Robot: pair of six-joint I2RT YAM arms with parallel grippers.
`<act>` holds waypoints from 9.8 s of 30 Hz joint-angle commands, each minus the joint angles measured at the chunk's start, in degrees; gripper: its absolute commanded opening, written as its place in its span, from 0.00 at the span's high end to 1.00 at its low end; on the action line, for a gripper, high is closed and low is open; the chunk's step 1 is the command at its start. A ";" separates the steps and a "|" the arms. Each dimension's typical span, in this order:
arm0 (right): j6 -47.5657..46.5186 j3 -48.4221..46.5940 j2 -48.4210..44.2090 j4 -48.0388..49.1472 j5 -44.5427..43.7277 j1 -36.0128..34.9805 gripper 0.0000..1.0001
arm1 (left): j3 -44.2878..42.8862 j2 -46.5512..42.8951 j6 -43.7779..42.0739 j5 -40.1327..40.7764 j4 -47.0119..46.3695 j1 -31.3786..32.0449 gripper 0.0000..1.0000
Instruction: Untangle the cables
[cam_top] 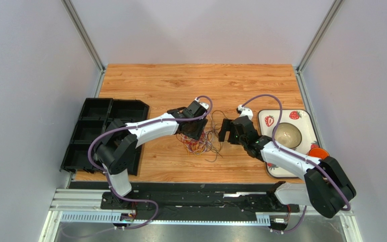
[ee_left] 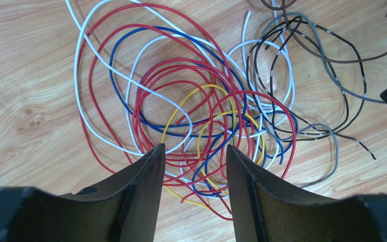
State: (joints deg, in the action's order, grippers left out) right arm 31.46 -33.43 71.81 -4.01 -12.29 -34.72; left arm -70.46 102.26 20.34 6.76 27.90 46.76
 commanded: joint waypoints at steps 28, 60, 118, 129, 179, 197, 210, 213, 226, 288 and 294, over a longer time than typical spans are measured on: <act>-0.61 -2.34 0.44 0.67 -0.01 -0.35 0.11 | -2.76 5.50 -3.37 8.70 0.14 4.21 0.52; -0.70 -2.60 0.70 0.58 0.34 -0.26 0.11 | -9.26 11.30 -1.71 26.46 7.43 11.24 0.83; -0.88 -2.43 0.87 1.02 0.61 -0.26 0.11 | -17.87 10.32 7.43 -0.44 1.72 -6.51 0.61; -1.05 -2.43 0.96 1.20 0.96 -0.26 0.11 | -18.49 15.25 8.93 -0.88 1.19 -6.51 0.59; -1.40 -1.55 -0.09 2.16 1.48 -0.26 0.11 | -26.31 20.53 21.50 11.16 12.79 -3.61 0.74; -1.40 -1.46 -0.09 2.43 1.48 -0.17 0.11 | -34.29 4.57 12.20 10.39 16.50 -2.82 1.00; -0.88 -1.11 -0.71 2.17 0.78 -0.17 0.10 | -32.49 -21.21 -1.98 1.07 7.35 -1.85 0.92; -0.79 -1.11 -0.71 2.16 0.69 -0.26 0.10 | -21.68 -24.99 0.65 -3.76 4.63 -1.85 0.28; -1.32 -1.72 -1.06 1.38 1.93 -0.17 0.10 | 10.76 -39.24 11.48 1.50 5.33 -1.76 0.19; -2.28 -2.43 1.40 1.90 3.68 -0.26 0.11 | -15.58 -0.82 24.05 16.34 17.26 2.10 1.00; -2.20 -2.43 1.23 1.99 3.68 -0.26 0.11 | -32.61 -13.12 11.59 17.58 22.46 2.89 1.00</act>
State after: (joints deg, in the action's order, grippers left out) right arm 29.95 -34.87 73.10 -3.99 -8.80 -34.72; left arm -90.67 101.56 42.04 21.47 47.48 48.75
